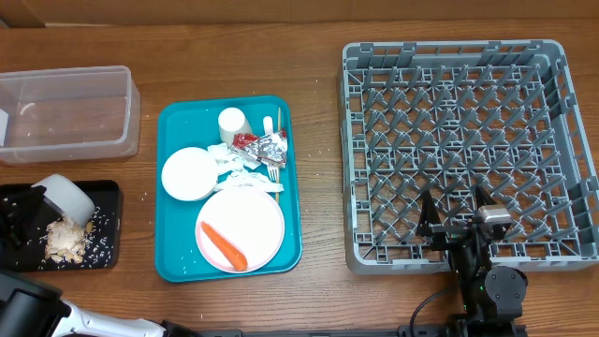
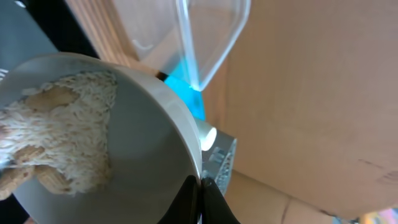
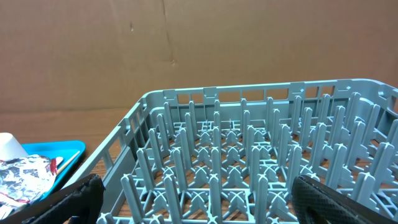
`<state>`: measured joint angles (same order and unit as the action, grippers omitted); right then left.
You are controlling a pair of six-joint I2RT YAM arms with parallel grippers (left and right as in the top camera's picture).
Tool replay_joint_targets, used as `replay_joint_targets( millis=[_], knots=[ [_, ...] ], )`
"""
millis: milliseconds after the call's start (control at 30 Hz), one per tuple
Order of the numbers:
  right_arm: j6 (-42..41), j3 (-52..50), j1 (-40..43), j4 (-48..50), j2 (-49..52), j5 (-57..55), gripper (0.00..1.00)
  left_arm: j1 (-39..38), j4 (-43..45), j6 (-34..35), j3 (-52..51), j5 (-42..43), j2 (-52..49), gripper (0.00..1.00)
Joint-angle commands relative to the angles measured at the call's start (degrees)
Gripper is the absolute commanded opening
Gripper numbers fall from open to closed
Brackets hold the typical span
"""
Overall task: Sort waste into correct bins and load items into the dishwasher rack
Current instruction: 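Tilt the bowl to dump rice and shells onto the black tray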
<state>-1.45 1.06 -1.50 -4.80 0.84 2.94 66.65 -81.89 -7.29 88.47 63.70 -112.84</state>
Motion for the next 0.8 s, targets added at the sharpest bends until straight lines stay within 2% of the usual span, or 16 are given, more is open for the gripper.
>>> replay_joint_targets(
  millis=[0, 67, 300, 400, 467, 700, 767],
  knots=[
    [0.0, -0.6, 0.4, 0.2, -0.7, -0.3, 1.00, 0.2, 1.3, -1.8, -0.7, 3.6, 0.7, 0.04],
    [0.0, -0.6, 0.4, 0.2, -0.7, -0.3, 1.00, 0.2, 4.2, 1.5, -0.7, 1.7, 0.3, 0.04],
    [0.0, -0.6, 0.4, 0.2, -0.7, -0.3, 1.00, 0.2, 4.9, 1.1, -0.7, 5.9, -1.7, 0.04],
    [0.0, -0.6, 0.4, 0.2, -0.7, -0.3, 1.00, 0.1, 3.9, -3.8, -0.7, 6.1, -1.8, 0.04],
    [0.0, -0.6, 0.4, 0.2, -0.7, -0.3, 1.00, 0.2, 4.1, -1.6, -0.7, 4.4, -1.8, 0.04],
    [0.0, -0.6, 0.4, 0.2, -0.7, -0.3, 1.00, 0.3, 3.5, -2.3, -0.7, 7.9, -1.9, 0.04],
    [0.0, -0.6, 0.4, 0.2, -0.7, -0.3, 1.00, 0.5, 6.6, 1.8, -0.7, 5.9, -2.1, 0.04]
  ],
)
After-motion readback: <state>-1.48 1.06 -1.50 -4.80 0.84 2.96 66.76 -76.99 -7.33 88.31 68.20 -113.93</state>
